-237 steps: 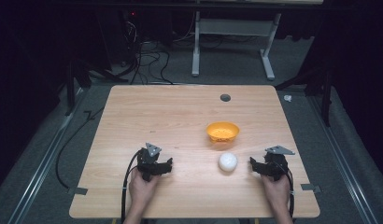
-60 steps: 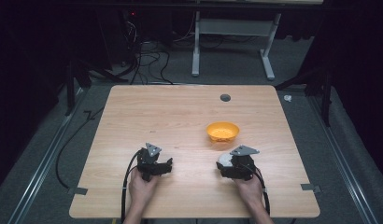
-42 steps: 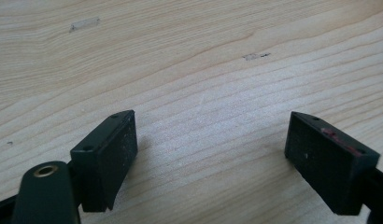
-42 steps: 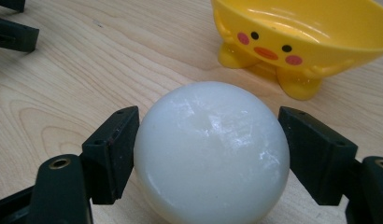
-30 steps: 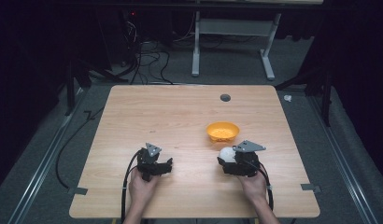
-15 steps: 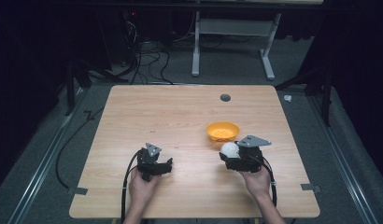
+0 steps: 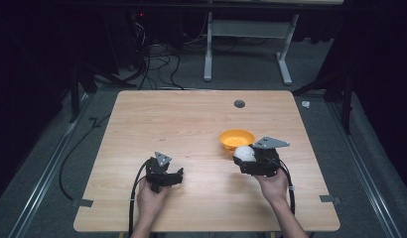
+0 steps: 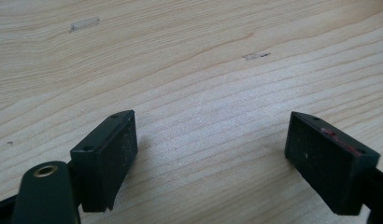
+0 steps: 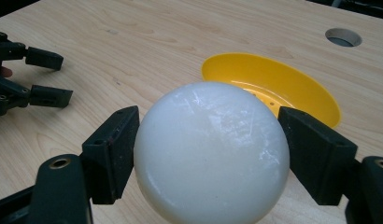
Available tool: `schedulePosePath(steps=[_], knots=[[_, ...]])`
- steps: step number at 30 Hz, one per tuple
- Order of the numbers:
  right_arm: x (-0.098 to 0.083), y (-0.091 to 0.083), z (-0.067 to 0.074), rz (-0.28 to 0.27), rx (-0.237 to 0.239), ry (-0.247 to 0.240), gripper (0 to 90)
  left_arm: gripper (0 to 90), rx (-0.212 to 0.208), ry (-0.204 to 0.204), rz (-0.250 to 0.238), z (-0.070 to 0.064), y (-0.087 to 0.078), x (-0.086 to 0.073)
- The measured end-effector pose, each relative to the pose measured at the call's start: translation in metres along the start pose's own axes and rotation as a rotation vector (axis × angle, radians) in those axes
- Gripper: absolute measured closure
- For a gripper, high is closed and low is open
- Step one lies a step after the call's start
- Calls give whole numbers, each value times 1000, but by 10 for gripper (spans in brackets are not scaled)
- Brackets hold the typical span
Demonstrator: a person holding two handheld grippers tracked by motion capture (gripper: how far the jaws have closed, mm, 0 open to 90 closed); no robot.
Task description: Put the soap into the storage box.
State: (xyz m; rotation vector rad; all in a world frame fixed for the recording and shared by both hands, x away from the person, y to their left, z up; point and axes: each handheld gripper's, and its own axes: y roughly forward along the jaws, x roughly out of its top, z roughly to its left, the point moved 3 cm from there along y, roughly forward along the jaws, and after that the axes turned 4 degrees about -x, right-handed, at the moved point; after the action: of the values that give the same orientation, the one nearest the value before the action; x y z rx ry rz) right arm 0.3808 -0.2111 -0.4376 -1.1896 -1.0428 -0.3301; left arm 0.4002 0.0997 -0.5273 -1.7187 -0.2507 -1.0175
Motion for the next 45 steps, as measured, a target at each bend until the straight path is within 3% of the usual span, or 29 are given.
schedulePosePath(steps=[23, 35, 45], knots=[[26, 16, -8, 9, 13, 7, 244, 174, -1, 1, 0, 0, 0, 0], [36, 25, -19, 16, -5, 22, 244, 175, -4, 1, 1, 1, 0, 0], [41, 42, -27, 53, -28, 40, 244, 176, -4, 0, 1, 1, 0, 0]])
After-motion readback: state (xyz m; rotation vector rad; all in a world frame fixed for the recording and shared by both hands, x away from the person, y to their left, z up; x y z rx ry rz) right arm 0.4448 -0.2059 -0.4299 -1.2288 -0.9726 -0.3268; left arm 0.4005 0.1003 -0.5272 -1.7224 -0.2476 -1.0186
